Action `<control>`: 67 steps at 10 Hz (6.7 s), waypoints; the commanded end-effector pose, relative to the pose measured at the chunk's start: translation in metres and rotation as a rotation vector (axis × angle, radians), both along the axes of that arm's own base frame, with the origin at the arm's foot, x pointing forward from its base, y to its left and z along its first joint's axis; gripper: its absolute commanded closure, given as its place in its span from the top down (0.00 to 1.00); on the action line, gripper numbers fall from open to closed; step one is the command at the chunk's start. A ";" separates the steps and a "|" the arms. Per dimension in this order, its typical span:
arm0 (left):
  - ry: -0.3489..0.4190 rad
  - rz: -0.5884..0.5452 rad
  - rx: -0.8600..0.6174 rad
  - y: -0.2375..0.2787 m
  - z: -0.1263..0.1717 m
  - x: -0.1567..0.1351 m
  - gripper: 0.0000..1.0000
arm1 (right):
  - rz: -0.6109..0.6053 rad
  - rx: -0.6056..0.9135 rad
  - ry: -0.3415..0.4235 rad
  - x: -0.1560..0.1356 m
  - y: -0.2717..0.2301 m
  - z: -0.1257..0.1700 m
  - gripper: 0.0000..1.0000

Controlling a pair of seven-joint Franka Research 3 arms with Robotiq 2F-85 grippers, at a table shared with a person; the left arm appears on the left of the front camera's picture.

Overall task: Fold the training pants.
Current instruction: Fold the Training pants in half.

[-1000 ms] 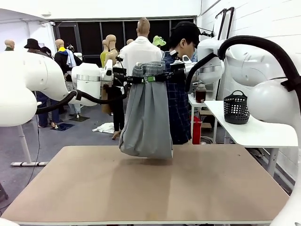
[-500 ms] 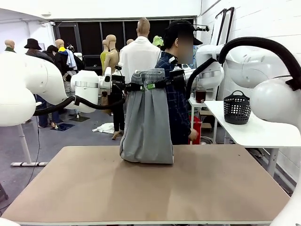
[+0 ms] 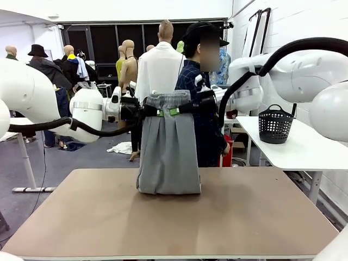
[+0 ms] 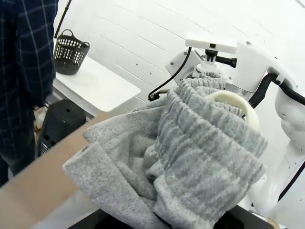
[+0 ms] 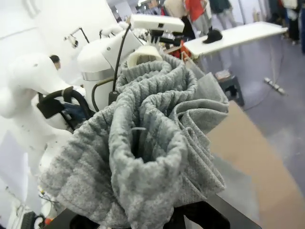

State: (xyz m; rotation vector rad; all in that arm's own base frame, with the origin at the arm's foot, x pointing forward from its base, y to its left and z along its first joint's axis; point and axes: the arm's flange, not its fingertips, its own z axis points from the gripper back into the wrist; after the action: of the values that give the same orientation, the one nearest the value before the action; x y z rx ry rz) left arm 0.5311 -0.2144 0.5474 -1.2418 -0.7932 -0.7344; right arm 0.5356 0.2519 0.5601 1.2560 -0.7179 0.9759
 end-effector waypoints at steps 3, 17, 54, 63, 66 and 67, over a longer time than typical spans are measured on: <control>0.103 0.031 -0.090 0.020 -0.026 -0.044 0.00 | -0.042 0.014 0.140 -0.039 -0.013 -0.041 0.00; 0.437 0.009 -0.078 0.038 -0.094 -0.134 0.00 | -0.020 0.119 0.390 -0.108 -0.035 -0.111 0.00; 0.992 0.187 -0.066 0.036 -0.278 0.029 0.00 | -0.286 0.056 0.852 0.023 -0.032 -0.296 0.00; 1.113 0.253 -0.028 0.041 -0.299 0.027 0.00 | -0.303 0.017 0.897 0.028 -0.031 -0.328 0.00; 1.124 0.249 -0.036 0.042 -0.313 0.031 0.00 | -0.320 0.001 0.912 0.030 -0.033 -0.336 0.00; 1.119 0.249 -0.040 0.042 -0.317 0.032 0.00 | -0.324 -0.003 0.909 0.031 -0.034 -0.339 0.00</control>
State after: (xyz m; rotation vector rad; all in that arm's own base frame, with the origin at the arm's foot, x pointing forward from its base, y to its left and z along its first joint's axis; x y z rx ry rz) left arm 0.5520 -0.1945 0.2365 -1.3441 0.0047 0.1923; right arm 0.5555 0.2368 0.2289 1.4001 -0.1625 0.1025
